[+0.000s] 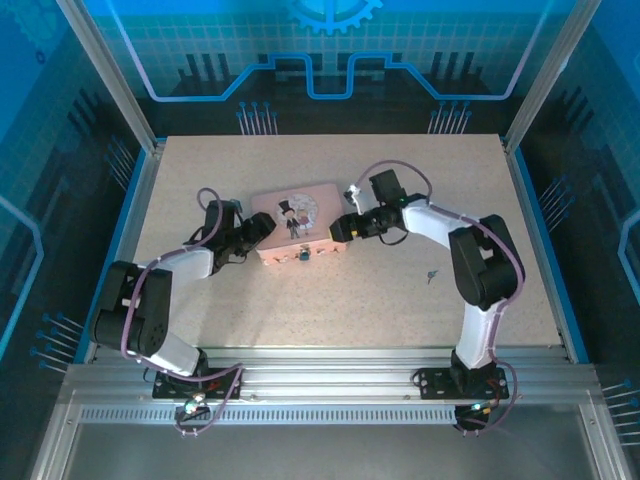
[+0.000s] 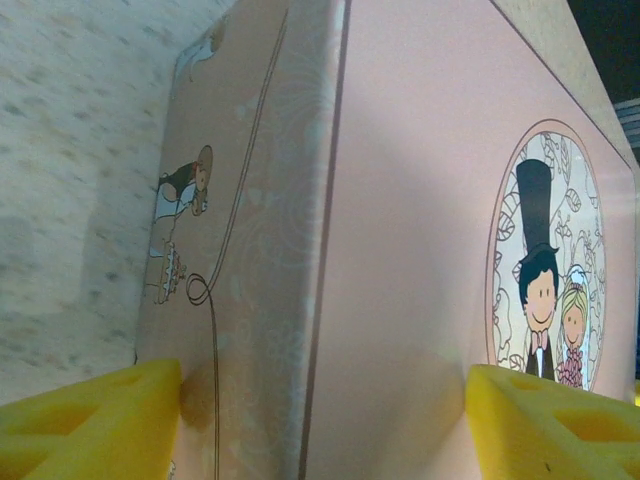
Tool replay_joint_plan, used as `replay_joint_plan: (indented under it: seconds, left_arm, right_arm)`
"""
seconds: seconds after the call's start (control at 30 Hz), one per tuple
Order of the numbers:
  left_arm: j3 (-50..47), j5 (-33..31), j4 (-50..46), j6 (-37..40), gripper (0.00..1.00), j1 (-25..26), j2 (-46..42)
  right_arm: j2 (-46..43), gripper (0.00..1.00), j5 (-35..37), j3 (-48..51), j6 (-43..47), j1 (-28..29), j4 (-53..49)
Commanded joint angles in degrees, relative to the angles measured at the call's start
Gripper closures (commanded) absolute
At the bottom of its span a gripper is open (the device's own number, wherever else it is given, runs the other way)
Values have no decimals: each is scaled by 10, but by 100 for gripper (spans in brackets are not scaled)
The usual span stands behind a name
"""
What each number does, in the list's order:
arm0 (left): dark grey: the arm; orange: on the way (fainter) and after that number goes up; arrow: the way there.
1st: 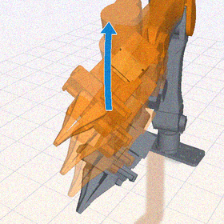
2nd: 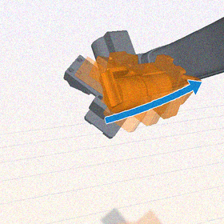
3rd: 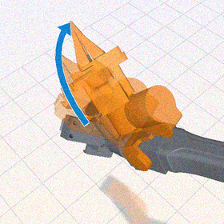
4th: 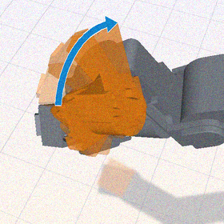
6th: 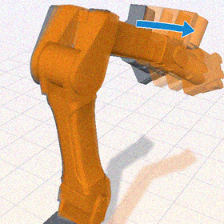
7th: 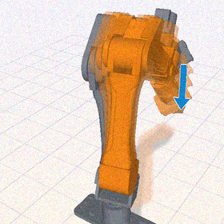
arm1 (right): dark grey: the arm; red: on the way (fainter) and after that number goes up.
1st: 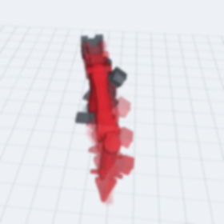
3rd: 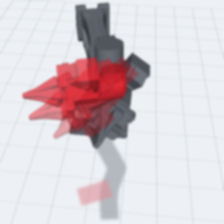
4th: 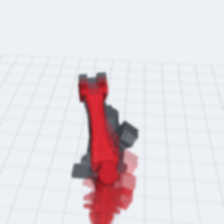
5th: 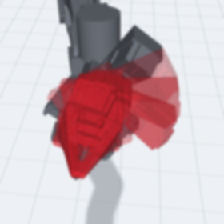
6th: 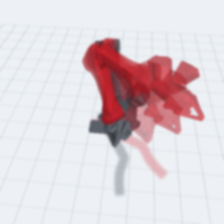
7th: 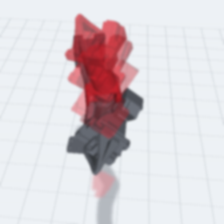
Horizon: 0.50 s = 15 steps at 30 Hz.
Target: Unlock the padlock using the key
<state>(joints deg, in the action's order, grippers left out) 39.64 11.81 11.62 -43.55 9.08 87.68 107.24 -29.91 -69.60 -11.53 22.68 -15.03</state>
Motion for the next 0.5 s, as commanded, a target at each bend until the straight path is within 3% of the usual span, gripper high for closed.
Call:
replay_joint_plan:
  seconds: [0.0,0.3,0.47]
  left_arm:
    - [37,63,7,4,27,44,6]
    - [129,50,-9,-1,28,115,78]
    - [162,40,-13,-2,28,125,112]
  right_arm:
    - [-62,22,-23,44,-27,-2,84]
    - [-114,22,-15,108,-44,-66,87]
    - [-111,22,-17,108,-42,-84,80]
